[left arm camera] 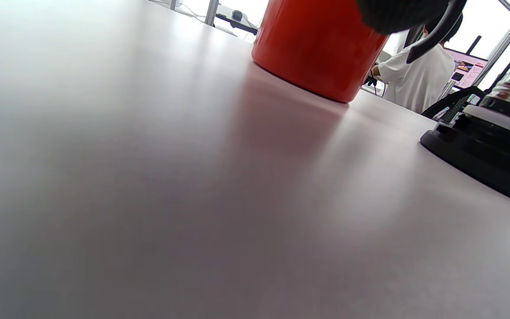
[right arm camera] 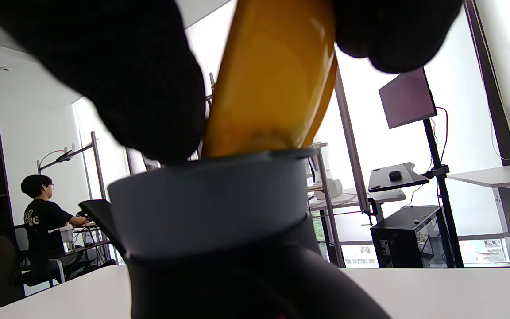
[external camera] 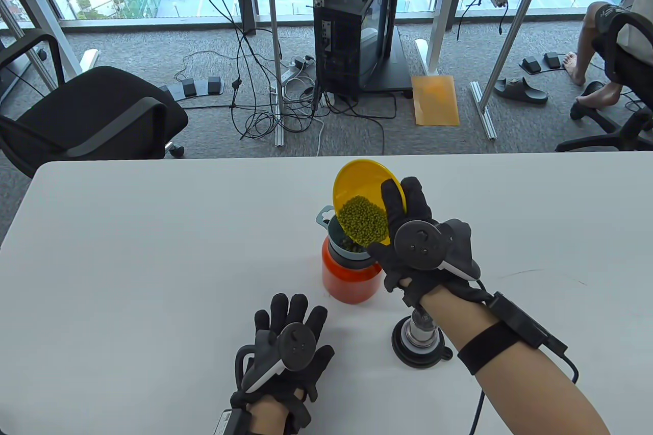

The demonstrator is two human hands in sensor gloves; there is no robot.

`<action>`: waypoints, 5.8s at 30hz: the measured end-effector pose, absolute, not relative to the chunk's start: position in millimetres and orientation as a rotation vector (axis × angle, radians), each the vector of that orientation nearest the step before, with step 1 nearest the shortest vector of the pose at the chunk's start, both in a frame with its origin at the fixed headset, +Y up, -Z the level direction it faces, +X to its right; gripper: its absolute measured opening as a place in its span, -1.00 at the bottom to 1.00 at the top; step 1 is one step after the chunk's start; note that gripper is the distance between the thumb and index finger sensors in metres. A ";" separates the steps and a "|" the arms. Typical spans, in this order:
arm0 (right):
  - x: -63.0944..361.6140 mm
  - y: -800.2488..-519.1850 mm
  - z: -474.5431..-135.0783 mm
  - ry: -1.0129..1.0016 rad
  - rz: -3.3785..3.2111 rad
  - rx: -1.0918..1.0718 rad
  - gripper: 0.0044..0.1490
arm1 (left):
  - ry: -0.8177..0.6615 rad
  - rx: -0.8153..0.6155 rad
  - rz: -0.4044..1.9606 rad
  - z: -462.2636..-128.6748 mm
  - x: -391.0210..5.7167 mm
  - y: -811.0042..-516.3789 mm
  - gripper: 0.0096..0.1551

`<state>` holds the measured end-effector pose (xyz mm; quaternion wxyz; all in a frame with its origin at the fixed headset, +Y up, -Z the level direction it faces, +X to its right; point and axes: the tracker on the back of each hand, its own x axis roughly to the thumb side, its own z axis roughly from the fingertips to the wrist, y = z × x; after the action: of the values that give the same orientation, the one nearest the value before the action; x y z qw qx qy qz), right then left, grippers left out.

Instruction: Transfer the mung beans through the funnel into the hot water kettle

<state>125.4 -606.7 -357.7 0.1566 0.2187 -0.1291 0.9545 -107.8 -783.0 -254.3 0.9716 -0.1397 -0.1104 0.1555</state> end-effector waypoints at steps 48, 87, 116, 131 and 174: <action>167.3 -598.0 -364.8 -0.428 2.546 0.379 0.32 | -0.221 -0.286 0.334 -255.1 -109.9 -781.3 -0.07; 315.1 -776.1 -341.1 0.276 2.364 -0.326 0.17 | -0.231 -0.294 0.322 -253.3 -105.8 -781.2 -0.07; 192.4 -643.2 -355.5 0.062 2.408 0.318 0.15 | -0.239 -0.296 0.342 -252.5 -107.3 -780.8 -0.07; 122.8 -650.0 -361.9 0.100 2.478 0.491 -0.15 | -0.252 -0.303 0.347 -253.0 -106.1 -780.8 -0.08; 316.6 -705.5 -354.9 -0.081 2.294 -0.157 -0.41 | -0.248 -0.315 0.360 -253.5 -108.0 -780.4 -0.08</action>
<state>316.6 -705.5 -354.9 0.4081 -0.0624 -0.0323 0.9102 -108.0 -780.4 -253.5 0.9639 -0.1555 -0.1227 0.1780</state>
